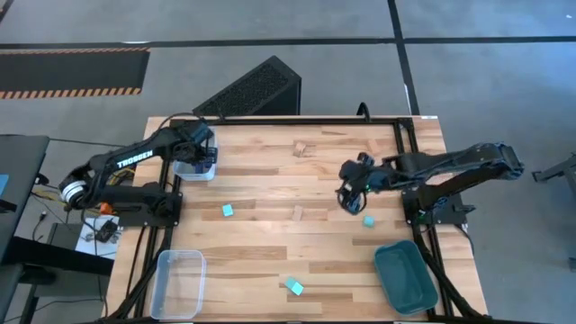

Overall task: Sort & place blocks by color
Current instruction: Put the violet block into the white bin, then put the top right brown block into the transparent bin

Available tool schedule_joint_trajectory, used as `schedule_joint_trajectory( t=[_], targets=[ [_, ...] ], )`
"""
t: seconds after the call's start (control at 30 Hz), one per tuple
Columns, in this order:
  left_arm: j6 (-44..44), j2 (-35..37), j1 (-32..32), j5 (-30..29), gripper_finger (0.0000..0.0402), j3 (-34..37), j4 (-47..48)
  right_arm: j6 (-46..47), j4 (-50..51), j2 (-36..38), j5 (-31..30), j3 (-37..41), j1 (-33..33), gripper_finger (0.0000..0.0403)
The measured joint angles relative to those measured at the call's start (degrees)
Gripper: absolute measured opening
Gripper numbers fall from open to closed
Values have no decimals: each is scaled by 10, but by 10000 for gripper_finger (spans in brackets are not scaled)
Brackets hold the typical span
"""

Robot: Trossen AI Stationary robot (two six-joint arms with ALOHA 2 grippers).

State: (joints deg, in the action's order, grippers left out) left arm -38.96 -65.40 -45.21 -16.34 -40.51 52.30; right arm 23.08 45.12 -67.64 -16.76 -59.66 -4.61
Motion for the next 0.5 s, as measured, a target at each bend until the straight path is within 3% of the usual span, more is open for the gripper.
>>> schedule_joint_trajectory(
  t=[0.1, 0.23, 0.5],
  targets=[
    [0, -4, 1, 0, 184, -13, 2, 0, 27, 21, 0, 1, 35, 243],
    [-24, 31, 23, -65, 227, -46, -6, 13, 20, 60, 3, 40, 82, 243],
    [-66, 121, 145, -91, 230, -63, -179, 105, 10, 125, 89, 181, 187, 243]
  ],
)
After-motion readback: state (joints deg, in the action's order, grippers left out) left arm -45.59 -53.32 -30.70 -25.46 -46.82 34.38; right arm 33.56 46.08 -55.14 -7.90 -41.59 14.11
